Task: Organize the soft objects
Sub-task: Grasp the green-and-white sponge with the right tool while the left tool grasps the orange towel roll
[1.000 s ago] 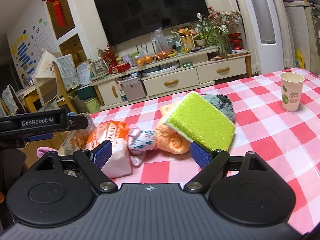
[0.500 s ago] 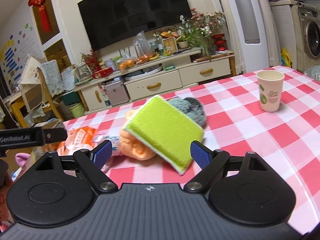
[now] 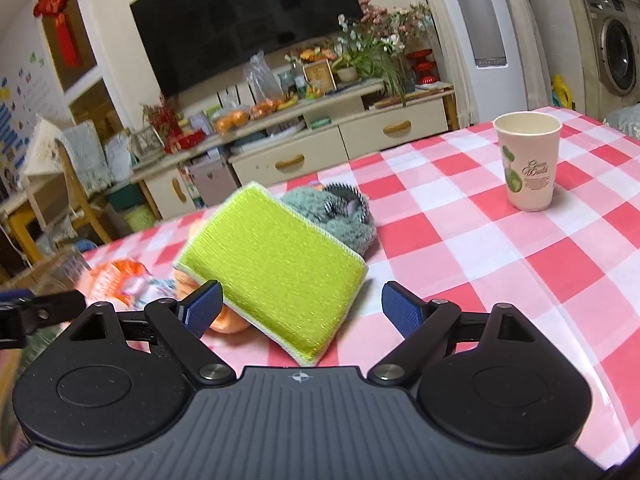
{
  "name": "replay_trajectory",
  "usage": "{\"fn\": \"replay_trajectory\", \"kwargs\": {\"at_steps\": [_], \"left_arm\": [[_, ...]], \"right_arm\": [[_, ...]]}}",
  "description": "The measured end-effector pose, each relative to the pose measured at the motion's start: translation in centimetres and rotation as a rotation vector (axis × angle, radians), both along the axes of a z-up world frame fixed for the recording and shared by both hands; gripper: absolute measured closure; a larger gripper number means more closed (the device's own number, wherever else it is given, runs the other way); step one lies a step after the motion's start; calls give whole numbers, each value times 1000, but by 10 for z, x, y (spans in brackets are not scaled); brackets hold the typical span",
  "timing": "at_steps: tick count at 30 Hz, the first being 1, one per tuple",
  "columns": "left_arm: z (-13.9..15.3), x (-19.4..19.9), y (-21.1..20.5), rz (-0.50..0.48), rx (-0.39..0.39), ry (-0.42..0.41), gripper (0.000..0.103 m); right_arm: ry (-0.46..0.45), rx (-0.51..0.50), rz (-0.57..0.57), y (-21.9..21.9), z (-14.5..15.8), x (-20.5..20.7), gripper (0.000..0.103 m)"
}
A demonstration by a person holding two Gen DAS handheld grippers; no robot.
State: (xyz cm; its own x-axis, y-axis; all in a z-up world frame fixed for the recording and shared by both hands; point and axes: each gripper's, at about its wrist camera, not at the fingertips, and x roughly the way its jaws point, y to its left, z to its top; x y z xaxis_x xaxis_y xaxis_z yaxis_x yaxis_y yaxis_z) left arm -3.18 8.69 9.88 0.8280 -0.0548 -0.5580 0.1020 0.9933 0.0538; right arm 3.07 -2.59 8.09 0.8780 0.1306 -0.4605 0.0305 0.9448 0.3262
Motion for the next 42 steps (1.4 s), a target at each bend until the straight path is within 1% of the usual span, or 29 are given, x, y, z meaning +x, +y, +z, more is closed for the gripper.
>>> {"fn": "replay_trajectory", "kwargs": {"at_steps": [2, 7, 10, 13, 16, 22, 24, 25, 27, 29, 30, 32, 34, 37, 39, 40, 42], "left_arm": [[-2, 2, -1, 6, 6, 2, 1], [-4, 5, -1, 12, 6, 10, 1], [-6, 6, -2, 9, 16, 15, 1], [-6, 7, -2, 11, 8, 16, 1], [-5, 9, -3, 8, 1, 16, 1], [-9, 10, -5, 6, 9, 25, 1], [-10, 11, -6, 7, 7, 29, 1], [-10, 11, -7, 6, 6, 29, 1], [-10, 12, -10, 2, 5, 28, 1], [-11, 13, -13, -5, 7, 28, 1], [-12, 13, -14, -9, 8, 27, 1], [-12, 14, -17, -16, 4, 24, 1], [-12, 15, -20, -25, -3, 19, 1], [-14, 17, -26, -42, -6, 12, 1], [-15, 19, -34, -57, 0, 3, 1], [-16, 20, -37, -66, 6, -1, 1], [-19, 23, -45, -86, 22, -11, 1]], "right_arm": [[11, -33, 24, 2, -2, 1, 0], [-14, -206, 92, 23, -3, 13, 0], [-20, -329, 99, 38, -5, 20, 0], [-32, -403, 116, 46, -8, 25, 0], [-40, -497, 124, 56, -12, 29, 0], [-75, -600, 122, 63, -16, 32, 0], [-85, -618, 127, 63, -16, 32, 7], [-85, -621, 134, 63, -16, 31, 18], [-87, -625, 145, 60, -16, 33, 24], [-92, -611, 156, 55, -12, 30, 36], [-95, -596, 160, 52, -10, 30, 39], [-94, -555, 167, 45, -5, 28, 51], [-90, -497, 166, 34, 0, 24, 56], [-75, -357, 158, 10, 8, 20, 62], [-57, -226, 152, -11, 13, 18, 63], [-44, -143, 150, -25, 16, 16, 64], [-21, -22, 141, -46, 16, 12, 68]]}}
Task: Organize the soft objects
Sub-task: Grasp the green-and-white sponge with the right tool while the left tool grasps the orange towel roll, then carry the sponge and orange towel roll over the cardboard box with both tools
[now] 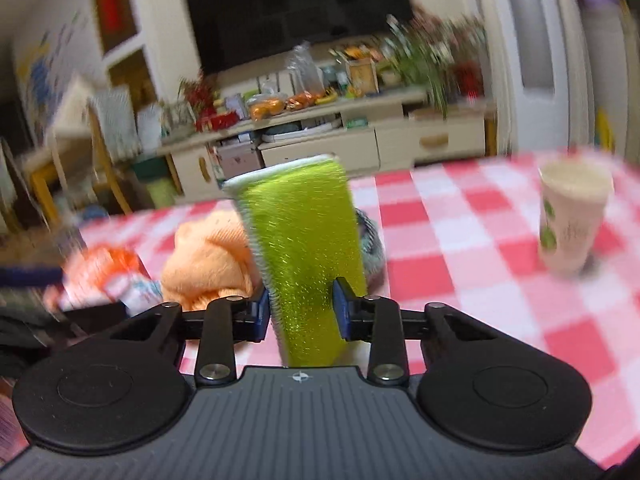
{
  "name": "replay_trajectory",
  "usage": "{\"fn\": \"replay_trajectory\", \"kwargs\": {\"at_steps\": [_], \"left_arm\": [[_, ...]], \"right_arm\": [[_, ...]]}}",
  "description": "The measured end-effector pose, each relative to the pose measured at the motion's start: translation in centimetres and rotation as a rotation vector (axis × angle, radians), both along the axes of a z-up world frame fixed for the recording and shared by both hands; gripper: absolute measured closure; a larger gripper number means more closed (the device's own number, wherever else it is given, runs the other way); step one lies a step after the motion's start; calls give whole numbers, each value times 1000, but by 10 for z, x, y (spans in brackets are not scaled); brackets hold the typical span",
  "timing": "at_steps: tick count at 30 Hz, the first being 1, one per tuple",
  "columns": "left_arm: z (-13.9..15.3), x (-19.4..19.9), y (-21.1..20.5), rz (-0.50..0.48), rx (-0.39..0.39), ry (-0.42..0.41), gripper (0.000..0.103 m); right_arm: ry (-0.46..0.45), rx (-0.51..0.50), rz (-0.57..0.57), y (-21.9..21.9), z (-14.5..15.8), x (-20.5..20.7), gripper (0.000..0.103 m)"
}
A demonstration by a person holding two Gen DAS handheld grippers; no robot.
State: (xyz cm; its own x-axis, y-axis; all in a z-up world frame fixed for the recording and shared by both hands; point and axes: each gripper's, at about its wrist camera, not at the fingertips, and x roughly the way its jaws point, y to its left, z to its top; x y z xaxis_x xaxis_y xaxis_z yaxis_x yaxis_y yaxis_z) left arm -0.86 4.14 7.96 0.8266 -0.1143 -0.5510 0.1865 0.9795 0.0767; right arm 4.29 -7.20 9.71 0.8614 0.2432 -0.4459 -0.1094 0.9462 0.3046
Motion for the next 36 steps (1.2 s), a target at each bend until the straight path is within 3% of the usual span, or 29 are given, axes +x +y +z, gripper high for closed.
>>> {"fn": "replay_trajectory", "kwargs": {"at_steps": [4, 10, 13, 18, 20, 23, 26, 28, 32, 36], "left_arm": [[-8, 10, -17, -27, 21, -5, 1], [-21, 32, -35, -25, 52, -19, 1], [-24, 44, -39, -16, 56, -16, 2], [-34, 61, -36, 16, 57, 20, 13], [-35, 66, -33, 26, 34, 33, 19], [-36, 70, -33, 19, -1, 50, 28], [-37, 72, -35, 12, -30, 75, 43], [-37, 72, -36, 7, -61, 98, 44], [-38, 68, -41, 7, -44, 97, 47], [-36, 63, -41, 3, -50, 104, 49]], "right_arm": [[60, 171, -19, -38, -4, -7, 71], [98, 212, -57, -58, -10, -14, 69], [127, 221, -60, -57, -15, -14, 60], [162, 262, -72, -58, -21, -6, 39], [167, 287, -84, -56, -22, -8, 22], [176, 344, -109, -59, -26, -6, 19], [177, 408, -146, -64, -29, -8, 21], [170, 416, -171, -67, -28, -10, 27], [179, 420, -201, -71, -32, -14, 56], [168, 394, -203, -70, -29, -20, 59]]}}
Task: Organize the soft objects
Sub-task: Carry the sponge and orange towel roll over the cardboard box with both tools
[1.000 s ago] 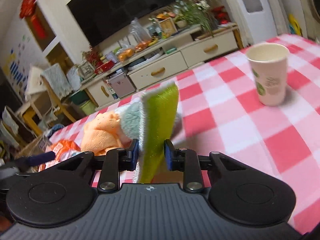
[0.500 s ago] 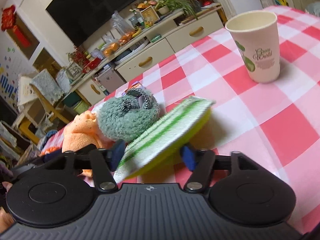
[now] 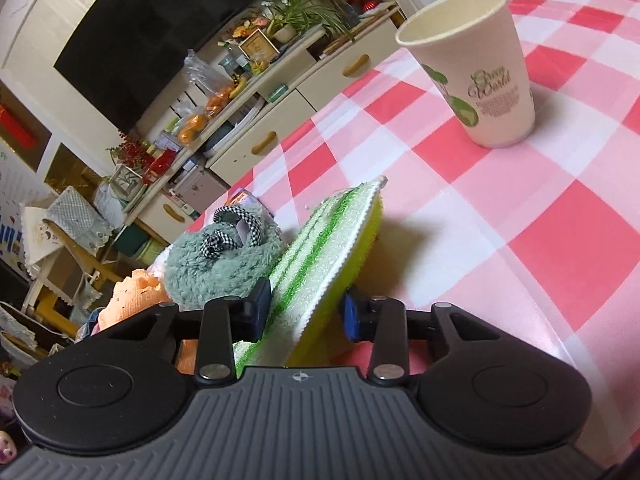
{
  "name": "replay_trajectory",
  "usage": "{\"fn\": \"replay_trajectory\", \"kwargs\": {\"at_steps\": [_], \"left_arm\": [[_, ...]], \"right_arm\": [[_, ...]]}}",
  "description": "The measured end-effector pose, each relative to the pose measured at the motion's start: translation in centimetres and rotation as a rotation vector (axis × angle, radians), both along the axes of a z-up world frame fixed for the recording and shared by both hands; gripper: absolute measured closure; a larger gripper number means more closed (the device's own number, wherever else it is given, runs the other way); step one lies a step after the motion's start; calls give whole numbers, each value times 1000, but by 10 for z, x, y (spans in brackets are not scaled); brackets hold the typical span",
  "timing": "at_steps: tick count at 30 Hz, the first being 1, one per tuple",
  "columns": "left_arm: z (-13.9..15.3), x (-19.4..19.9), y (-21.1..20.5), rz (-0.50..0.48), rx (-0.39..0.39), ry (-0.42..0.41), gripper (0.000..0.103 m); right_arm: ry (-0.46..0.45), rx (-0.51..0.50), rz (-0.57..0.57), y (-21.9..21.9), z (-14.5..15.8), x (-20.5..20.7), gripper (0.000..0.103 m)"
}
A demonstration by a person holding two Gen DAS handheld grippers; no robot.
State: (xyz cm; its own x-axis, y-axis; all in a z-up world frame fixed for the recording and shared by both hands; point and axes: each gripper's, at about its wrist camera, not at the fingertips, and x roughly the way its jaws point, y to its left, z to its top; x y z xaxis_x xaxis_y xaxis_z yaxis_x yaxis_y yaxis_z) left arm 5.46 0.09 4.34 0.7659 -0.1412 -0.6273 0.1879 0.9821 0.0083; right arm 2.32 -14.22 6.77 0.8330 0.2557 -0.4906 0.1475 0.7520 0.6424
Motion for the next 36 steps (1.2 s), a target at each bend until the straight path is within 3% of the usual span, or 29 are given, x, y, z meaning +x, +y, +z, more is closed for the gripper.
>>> {"fn": "replay_trajectory", "kwargs": {"at_steps": [8, 20, 36], "left_arm": [[5, -14, 5, 4, -56, 26, 50], [6, -43, 12, -29, -100, 60, 50], [19, -67, 36, -36, -134, 38, 49]], "right_arm": [[-22, -60, 35, 1, 7, -5, 67], [-74, -302, 63, 21, 18, -44, 69], [-86, -466, 85, 24, 25, -74, 70]]}}
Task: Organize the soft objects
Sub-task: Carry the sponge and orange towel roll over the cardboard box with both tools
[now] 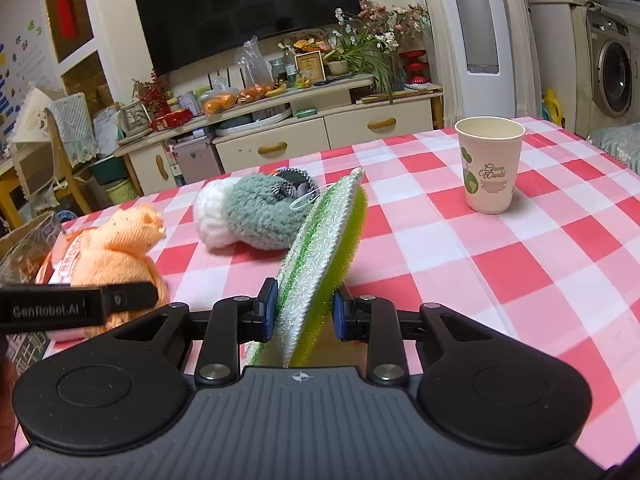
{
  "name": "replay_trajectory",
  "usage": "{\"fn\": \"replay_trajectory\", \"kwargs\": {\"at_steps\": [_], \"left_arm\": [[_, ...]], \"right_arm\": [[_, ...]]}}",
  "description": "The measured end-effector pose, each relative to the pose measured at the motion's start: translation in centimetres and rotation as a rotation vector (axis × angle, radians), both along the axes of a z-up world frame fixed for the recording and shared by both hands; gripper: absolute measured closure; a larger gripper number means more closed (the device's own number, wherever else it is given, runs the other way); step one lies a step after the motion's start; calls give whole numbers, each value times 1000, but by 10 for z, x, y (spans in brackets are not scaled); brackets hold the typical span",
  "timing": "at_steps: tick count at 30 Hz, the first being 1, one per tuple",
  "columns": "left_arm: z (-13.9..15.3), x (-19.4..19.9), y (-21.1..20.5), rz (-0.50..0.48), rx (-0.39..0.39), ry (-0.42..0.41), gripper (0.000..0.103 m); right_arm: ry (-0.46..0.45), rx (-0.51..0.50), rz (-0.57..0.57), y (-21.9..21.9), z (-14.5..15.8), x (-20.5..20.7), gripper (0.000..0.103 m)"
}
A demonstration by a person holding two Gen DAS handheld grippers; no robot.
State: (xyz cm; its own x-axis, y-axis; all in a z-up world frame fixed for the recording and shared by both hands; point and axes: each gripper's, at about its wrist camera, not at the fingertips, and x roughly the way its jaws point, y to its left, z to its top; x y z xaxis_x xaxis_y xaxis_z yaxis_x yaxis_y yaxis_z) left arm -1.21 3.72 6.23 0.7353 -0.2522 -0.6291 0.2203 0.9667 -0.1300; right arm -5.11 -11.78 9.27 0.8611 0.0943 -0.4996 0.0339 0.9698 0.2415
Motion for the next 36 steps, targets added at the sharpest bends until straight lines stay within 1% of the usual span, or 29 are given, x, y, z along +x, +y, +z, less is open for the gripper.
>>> {"fn": "replay_trajectory", "kwargs": {"at_steps": [7, 16, 20, 28, 33, 36], "left_arm": [[8, -13, 9, -23, -12, -24, 49], [27, -30, 25, -41, -37, -81, 49], [36, -35, 36, -28, -45, -109, 49], [52, -44, 59, 4, -73, -157, 49], [61, -47, 77, 32, -88, -185, 49], [68, -48, 89, 57, -97, -204, 49]], "right_arm": [[0, -38, -1, 1, 2, -3, 71], [3, -46, 4, 3, 3, -16, 74], [-2, -52, 12, 5, 4, -18, 77], [-35, -80, 41, 17, 10, -12, 78], [-67, -83, 70, 27, 19, -4, 79], [-86, -67, 91, 36, 27, 2, 79]]}}
